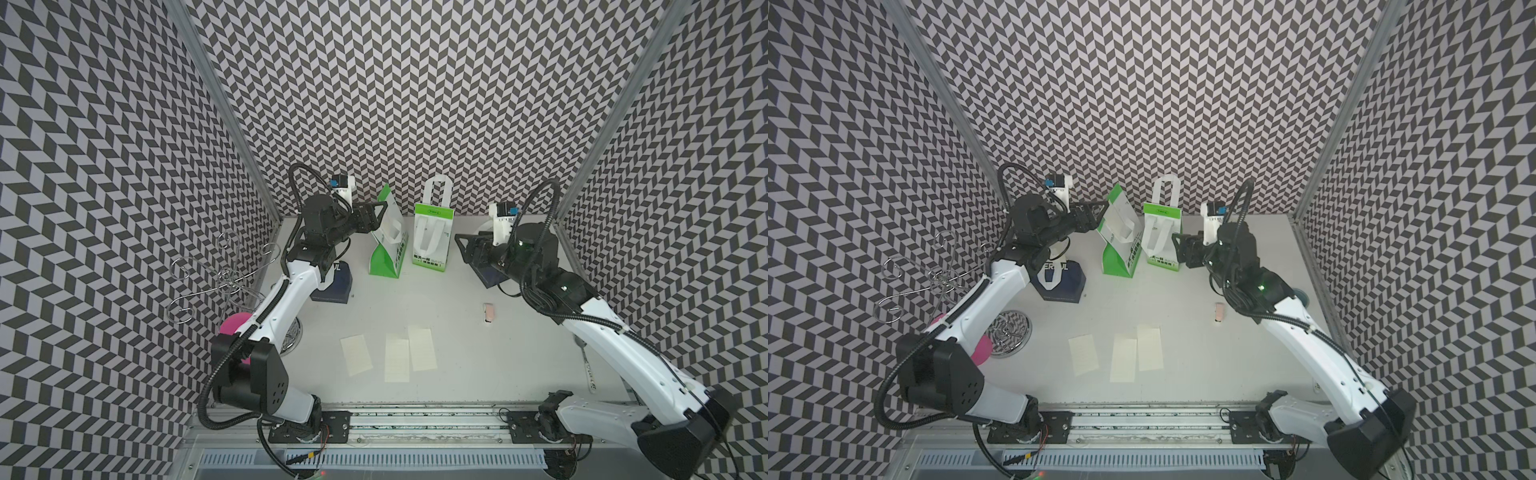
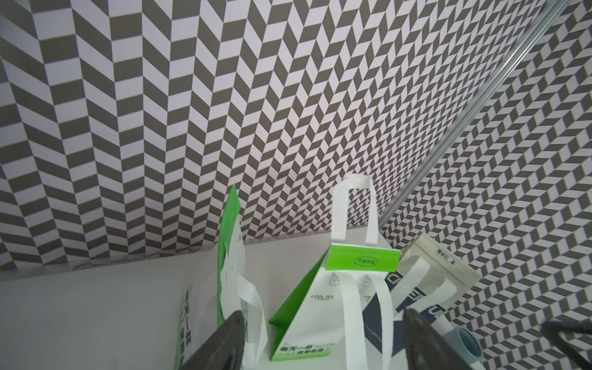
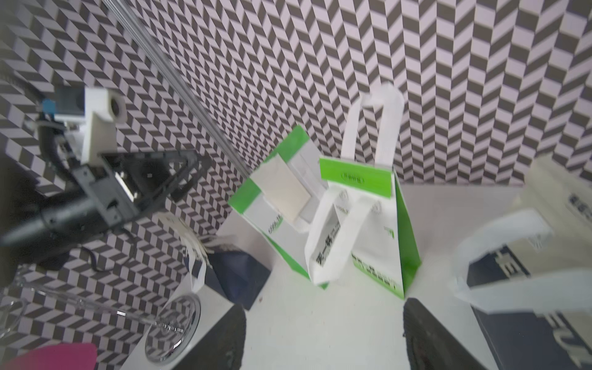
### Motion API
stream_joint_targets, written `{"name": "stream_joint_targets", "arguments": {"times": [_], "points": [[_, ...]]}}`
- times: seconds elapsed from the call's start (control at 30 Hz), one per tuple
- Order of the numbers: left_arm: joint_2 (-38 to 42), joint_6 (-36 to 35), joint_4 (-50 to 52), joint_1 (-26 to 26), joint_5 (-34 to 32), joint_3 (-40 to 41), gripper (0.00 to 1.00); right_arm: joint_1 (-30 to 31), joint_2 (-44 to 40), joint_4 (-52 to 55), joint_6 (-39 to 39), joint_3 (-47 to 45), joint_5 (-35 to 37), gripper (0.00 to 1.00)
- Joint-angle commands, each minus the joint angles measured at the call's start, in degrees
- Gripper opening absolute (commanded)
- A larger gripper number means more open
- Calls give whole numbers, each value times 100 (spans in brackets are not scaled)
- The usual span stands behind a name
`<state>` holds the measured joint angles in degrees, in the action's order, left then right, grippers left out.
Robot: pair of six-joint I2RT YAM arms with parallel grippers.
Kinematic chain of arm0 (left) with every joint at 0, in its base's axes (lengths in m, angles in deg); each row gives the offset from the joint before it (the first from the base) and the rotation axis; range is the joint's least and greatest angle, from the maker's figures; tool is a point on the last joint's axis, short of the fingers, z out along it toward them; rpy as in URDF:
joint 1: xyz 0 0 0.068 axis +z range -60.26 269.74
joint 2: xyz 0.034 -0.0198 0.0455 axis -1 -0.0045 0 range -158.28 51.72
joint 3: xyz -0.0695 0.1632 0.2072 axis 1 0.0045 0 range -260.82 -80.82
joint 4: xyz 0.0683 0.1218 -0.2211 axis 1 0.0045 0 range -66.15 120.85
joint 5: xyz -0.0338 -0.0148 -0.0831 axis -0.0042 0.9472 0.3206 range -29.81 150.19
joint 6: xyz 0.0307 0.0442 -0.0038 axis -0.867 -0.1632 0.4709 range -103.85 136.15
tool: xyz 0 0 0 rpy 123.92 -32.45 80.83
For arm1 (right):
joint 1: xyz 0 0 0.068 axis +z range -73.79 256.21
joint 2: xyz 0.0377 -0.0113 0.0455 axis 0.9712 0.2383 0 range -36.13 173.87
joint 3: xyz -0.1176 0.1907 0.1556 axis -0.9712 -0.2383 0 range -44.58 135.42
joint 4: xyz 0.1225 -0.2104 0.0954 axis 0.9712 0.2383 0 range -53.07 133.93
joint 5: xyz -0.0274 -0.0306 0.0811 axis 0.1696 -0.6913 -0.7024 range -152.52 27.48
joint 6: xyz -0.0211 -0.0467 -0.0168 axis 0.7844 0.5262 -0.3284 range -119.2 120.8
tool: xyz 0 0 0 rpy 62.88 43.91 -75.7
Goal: Staple the receipts to the bags
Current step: Pick up the takeout bag from the center of the board.
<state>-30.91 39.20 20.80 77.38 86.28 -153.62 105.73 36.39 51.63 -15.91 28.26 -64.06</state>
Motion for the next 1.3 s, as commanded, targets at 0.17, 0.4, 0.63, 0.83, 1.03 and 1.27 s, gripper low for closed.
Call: {"name": "stream_joint_targets", "arguments": {"times": [0.17, 0.4, 0.63, 0.83, 1.03, 1.27], "points": [[1979, 526, -512, -173, 514, 1611, 85, -661, 1978, -803, 849, 1416, -1076, 79], [2897, 742, -560, -396, 797, 2487, 85, -933, 2897, -729, 1275, 2030, -1832, 79], [3052, 679, -473, -479, 1004, 2577, 85, -1044, 3390, -347, 1788, 2515, -2297, 74], [3107, 597, -381, -486, 1048, 2645, 85, -1129, 3680, -125, 2106, 2666, -2335, 63], [3104, 590, -398, -482, 1048, 2665, 85, -1152, 3897, 110, 2419, 2745, -2422, 52], [3033, 578, -416, -487, 1048, 2630, 85, -1212, 3689, -90, 2522, 2425, -2577, 25]]}}
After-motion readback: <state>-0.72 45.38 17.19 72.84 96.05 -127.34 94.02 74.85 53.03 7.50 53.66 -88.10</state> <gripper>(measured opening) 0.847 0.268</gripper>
